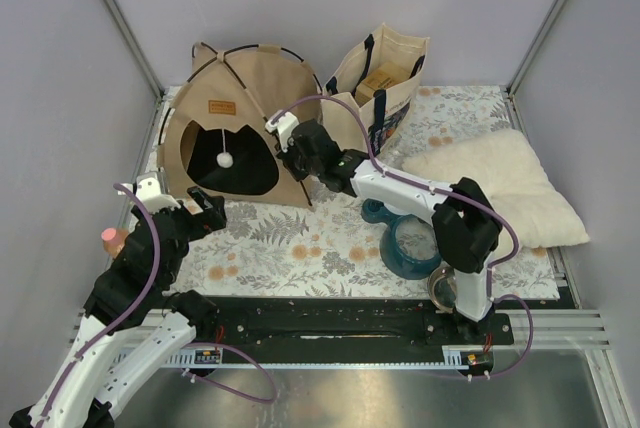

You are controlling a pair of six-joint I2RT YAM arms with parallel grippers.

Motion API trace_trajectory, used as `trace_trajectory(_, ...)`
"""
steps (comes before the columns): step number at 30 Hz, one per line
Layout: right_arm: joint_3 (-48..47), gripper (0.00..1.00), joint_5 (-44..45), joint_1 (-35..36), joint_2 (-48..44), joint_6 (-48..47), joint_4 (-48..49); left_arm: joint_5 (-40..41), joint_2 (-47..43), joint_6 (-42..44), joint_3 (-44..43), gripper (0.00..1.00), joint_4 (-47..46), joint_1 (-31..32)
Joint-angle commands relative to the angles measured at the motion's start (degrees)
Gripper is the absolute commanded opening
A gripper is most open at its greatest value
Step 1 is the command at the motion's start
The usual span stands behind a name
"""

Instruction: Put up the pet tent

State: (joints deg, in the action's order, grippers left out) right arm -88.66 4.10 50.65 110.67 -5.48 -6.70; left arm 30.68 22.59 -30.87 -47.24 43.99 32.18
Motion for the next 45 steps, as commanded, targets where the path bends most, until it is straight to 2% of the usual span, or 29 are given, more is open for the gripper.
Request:
trace_trajectory(1,0.7,0.0,-6.5,-1.6,-2.2,-2.8,1.4,0.3,-0.4,0.8,-0.6,0.99,-1.2,0.2)
trace_trajectory(4,1.5,0.0,-7.0,-1.7,-2.4,-0.4,2.4,0.3,-0.4,0.8,-0.5,0.99,-1.1,0.2)
trace_trajectory(5,1.0,0.12,-5.8,-1.6,-2.1,0.5,1.7,0.3,-0.4,0.9,-0.4,0.99,-1.2,0.2)
trace_trajectory(7,-0.1,0.42,-1.8,-1.6,-2.1,2.0,-0.5,0.1,-0.3,0.9,-0.6,0.99,-1.1,0.1)
trace_trajectory(8,0.4,0.61,0.4,-1.7,-3.0,3.2,-0.7,0.1,-0.1,1.0,-0.6,0.99,-1.1,0.2)
trace_trajectory(9,1.5,0.73,2.3,-1.7,-4.9,4.1,-0.3,0.2,-0.1,1.1,-0.7,0.99,-0.9,0.1)
trace_trajectory(10,2.9,0.81,3.6,-1.7,-6.9,4.8,0.0,0.3,-0.2,1.1,-0.7,0.99,-0.7,0.1)
trace_trajectory(12,4.7,0.9,5.6,-1.8,-12.4,7.0,-0.6,0.8,-0.4,1.1,-0.7,0.99,-0.5,0.2)
trace_trajectory(15,5.3,0.95,9.8,-2.1,-20.8,9.3,-5.9,0.9,-1.2,1.0,-0.3,0.99,-0.6,0.2)
trace_trajectory(21,8.6,0.96,21.5,-6.1,-33.0,16.5,-17.4,-0.4,-2.3,1.5,0.3,0.99,-0.7,0.1)
trace_trajectory(25,14.3,0.95,31.5,-15.7,-38.0,28.3,-22.6,-2.2,-2.6,1.4,1.2,0.99,-1.6,0.2)
trace_trajectory(29,20.1,0.96,34.9,-28.1,-39.7,37.8,-23.0,-4.8,-1.3,1.8,1.4,0.99,-2.2,0.2)
trace_trajectory(34,20.6,0.96,34.7,-38.7,-33.7,43.0,-24.0,-6.9,0.1,2.4,1.3,0.99,-2.1,0.1)
trace_trajectory(40,12.8,1.0,35.3,-44.8,-15.8,43.1,-25.5,-8.4,-1.0,1.5,2.8,0.99,-2.9,0.2)
trace_trajectory(45,5.2,1.0,31.5,-48.3,-3.2,44.0,-33.5,-7.8,-2.4,1.2,4.0,0.99,-2.9,0.1)
